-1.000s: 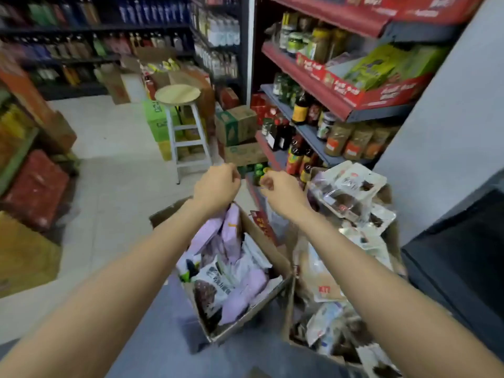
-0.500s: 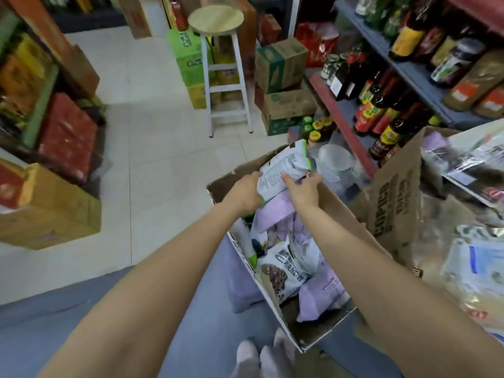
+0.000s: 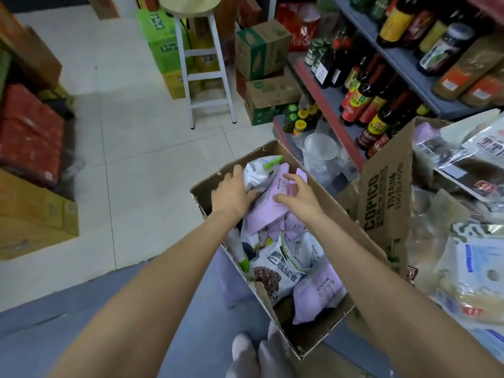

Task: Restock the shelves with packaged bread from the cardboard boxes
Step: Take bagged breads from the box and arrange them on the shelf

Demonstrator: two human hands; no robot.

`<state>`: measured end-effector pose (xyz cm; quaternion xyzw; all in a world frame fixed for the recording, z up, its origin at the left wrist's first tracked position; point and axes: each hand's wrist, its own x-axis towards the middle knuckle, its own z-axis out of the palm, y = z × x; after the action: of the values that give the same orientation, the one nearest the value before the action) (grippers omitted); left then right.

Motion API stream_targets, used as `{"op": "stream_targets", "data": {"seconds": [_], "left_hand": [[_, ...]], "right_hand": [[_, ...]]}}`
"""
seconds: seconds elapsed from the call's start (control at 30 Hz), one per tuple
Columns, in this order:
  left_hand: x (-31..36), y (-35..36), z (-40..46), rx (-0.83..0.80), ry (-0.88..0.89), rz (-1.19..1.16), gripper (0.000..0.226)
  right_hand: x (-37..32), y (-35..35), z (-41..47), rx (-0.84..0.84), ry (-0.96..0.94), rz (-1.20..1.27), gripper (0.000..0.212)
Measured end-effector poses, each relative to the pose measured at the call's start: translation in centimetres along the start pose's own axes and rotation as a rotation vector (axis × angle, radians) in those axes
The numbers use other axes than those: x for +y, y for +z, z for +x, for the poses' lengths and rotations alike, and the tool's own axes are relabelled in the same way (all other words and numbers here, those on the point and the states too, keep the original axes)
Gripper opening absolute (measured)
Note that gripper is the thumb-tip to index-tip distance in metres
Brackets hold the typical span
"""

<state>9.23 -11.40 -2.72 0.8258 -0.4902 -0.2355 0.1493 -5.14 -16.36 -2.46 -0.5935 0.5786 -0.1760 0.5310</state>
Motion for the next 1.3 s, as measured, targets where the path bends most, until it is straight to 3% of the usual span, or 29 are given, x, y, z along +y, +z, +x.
{"op": "stream_targets", "data": {"seconds": [0.1, 0.17, 0.23, 0.43, 0.6, 0.73, 0.87, 1.0, 1.1, 1.2, 1.3], "left_hand": [[-1.0, -0.6, -1.4, 0.050, -0.024, -0.053, 0.047], [-1.3, -1.1, -2.1, 0.069, -0.036, -0.085, 0.046], [-1.6, -1.9, -2.6, 0.101, -0.050, -0.106, 0.045], [0.5, -6.3, -4.0, 0.209, -0.084, -0.284, 0.041], [7.8, -11.2, -4.5, 0.198, 0.057, -0.475, 0.042], [16.0, -13.7, -6.0, 0.150, 0.188, -0.637, 0.042], [23.3, -14.8, -8.6, 0.101, 0.295, -0.767, 0.048], [30.2, -15.0, -11.4, 0.028, 0.378, -0.891, 0.053], [36.0, -14.2, -14.2, -0.021, 0.468, -0.979, 0.044], [41.8, -12.6, -17.3, -0.096, 0.551, -1.034, 0.046], [47.2, -10.5, -20.4, -0.175, 0.625, -1.120, 0.013]], "right_hand": [[0.6, 1.1, 0.1, -0.056, 0.133, -0.150, 0.059], [0.8, 2.0, 0.2, -0.089, 0.101, -0.237, 0.063], [0.4, 2.1, 0.0, -0.017, 0.053, -0.257, 0.059], [-4.5, -2.4, -4.6, 0.164, -0.060, 0.067, 0.055], [-10.0, -8.4, -9.1, 0.231, -0.255, 0.260, 0.050], [-13.5, -13.1, -11.9, 0.302, -0.504, 0.119, 0.048], [-14.5, -18.8, -15.6, 0.407, -0.625, 0.084, 0.041], [-14.7, -25.9, -19.4, 0.533, -0.660, 0.338, 0.025], [-13.0, -31.6, -21.7, 0.750, -0.687, 0.287, 0.042], [-10.9, -38.1, -24.0, 0.878, -0.536, 0.331, 0.065], [-9.0, -44.9, -26.1, 0.821, -0.359, 0.334, 0.087]]}}
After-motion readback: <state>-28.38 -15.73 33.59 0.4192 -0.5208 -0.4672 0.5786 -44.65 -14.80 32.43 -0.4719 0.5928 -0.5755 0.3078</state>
